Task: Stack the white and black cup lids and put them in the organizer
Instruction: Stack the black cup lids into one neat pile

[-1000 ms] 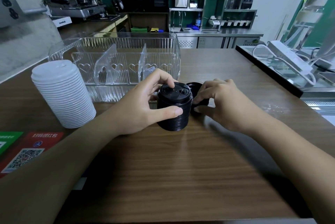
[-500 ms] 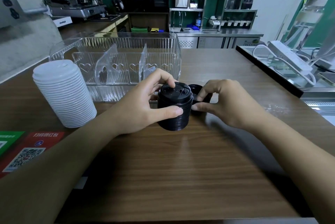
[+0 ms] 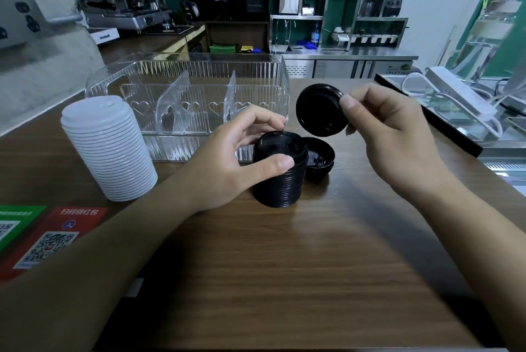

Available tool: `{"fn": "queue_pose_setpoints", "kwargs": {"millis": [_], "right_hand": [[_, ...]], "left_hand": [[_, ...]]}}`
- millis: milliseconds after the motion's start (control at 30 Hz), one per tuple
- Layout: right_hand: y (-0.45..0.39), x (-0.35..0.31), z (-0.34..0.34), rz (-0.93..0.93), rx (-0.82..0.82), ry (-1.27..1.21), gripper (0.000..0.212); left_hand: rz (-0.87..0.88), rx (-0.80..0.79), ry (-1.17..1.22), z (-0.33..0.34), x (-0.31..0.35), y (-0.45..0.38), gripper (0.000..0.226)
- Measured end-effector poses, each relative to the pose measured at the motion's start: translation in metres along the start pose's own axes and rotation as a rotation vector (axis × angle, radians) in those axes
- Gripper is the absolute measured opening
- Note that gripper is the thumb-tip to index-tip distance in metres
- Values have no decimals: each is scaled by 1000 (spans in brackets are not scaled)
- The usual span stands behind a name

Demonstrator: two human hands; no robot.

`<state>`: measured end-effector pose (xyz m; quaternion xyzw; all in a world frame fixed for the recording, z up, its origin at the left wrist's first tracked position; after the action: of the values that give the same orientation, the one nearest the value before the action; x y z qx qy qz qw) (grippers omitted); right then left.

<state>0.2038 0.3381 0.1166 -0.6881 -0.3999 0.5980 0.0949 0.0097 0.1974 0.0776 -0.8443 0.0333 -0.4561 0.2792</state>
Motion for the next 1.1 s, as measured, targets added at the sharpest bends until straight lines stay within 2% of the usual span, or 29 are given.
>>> {"fn": "queue_pose_setpoints", "kwargs": {"millis": [133,300,567,667,733,800,867,967,1100], "right_hand": [[0,2,7,113,-17,-277,24],[11,3,34,254,-161,-574,20],[20,-3,50,300,-266,-680,24],[20,-6,45,234,-205,-559,22],[17,-14,32,61,-115,-277,26],[22,-29,32,-131,-142,-45,42],[28,-38,38,-240,-188,89,52],[30,-37,44,-260,-216,117,48],[27,-27,41,-177,-178,168,42]], "left_hand": [[35,60,-11,-5,6,-1,70],[102,102,-61,-8,16,0,102],[204,150,-112,-10,29,1,90],[209,164,-103,-12,28,1,85],[200,175,-97,-14,27,0,81],[197,191,-109,-17,27,-1,76],[193,195,-119,-19,25,-1,72],[146,164,-137,-19,17,-3,70],[56,47,-137,-8,3,-5,76]]}}
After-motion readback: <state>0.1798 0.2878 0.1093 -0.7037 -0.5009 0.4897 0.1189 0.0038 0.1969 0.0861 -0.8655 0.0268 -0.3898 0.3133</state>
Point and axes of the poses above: each hand's wrist, its own y-axis away from the middle knuckle, its own z-axis out of the palm, x = y × z, the point moved 9 cm from there along -y, towards the middle knuckle, and after that the axes turned 6 degrees about x, right-handed, at the moved point
